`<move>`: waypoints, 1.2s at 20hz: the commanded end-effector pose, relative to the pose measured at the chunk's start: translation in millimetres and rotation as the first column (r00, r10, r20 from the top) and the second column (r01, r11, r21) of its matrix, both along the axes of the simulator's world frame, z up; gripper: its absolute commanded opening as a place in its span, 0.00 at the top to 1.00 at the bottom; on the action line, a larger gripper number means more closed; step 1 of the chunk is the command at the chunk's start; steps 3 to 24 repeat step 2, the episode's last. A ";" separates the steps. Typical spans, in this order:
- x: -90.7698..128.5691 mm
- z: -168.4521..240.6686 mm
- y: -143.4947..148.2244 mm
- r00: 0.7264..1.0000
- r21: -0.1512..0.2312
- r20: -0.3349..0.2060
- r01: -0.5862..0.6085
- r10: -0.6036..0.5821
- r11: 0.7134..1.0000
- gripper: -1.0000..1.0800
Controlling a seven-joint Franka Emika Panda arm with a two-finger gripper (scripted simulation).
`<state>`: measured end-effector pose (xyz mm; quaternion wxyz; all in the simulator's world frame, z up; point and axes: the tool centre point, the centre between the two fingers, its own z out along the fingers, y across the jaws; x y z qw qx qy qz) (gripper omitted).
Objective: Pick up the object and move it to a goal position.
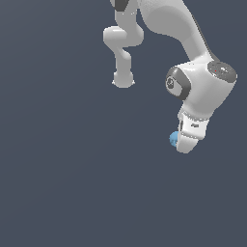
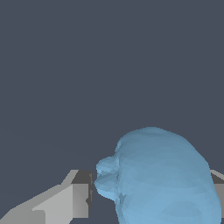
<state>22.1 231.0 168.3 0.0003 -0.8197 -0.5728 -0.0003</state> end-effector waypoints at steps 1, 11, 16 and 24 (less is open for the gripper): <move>1.5 1.3 1.9 1.000 0.000 0.000 0.001 -0.001 1.000 1.00; 1.6 1.3 2.1 1.000 0.000 0.000 0.001 -0.001 1.000 1.00; 1.6 1.3 2.1 1.000 0.000 0.000 0.001 -0.001 1.000 1.00; 1.6 1.3 2.1 1.000 0.000 0.000 0.001 -0.001 1.000 1.00</move>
